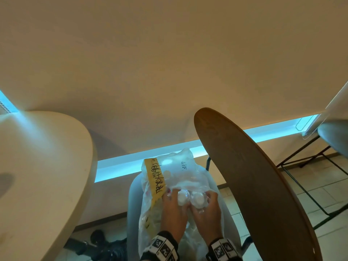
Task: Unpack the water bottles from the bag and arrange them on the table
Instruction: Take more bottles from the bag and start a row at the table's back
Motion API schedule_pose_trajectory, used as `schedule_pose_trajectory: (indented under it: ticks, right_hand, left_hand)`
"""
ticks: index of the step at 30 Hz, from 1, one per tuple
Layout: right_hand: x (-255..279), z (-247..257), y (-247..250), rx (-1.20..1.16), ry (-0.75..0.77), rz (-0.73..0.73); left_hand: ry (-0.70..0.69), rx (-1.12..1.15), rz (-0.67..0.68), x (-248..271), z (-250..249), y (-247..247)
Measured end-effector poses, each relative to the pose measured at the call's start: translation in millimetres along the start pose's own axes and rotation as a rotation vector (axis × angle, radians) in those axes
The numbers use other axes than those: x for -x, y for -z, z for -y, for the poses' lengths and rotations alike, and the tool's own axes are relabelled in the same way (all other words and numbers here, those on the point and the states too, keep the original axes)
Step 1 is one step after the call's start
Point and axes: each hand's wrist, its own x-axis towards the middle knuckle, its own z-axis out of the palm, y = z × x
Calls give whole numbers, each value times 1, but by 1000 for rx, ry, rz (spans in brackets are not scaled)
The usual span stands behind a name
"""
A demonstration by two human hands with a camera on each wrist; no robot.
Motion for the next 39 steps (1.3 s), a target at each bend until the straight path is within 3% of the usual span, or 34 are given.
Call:
schedule_pose_trajectory:
  ticks: [3, 6, 14, 18, 27, 33, 39]
  right_hand:
    - [10, -10, 3, 106, 122, -4]
    - [19, -14, 7, 199, 145, 30]
    - [33, 31, 62, 203, 135, 145]
    - [35, 89, 99, 147, 247, 171]
    - [35, 259, 137, -112, 507, 302]
    - [31, 353, 108, -351, 749, 439]
    - [33, 409, 42, -260, 899, 577]
  left_hand:
    - [-84, -107, 115, 6, 9, -3]
    - [-158, -203, 198, 13, 19, -3]
    - [-204, -15, 93, 50, -22, 66]
    - [-173, 34, 78, 75, -51, 127]
    - [-235, 19, -166, 135, -139, 287]
    - [-213, 70, -362, 159, -166, 360]
    - [-76, -48, -461, 166, -164, 402]
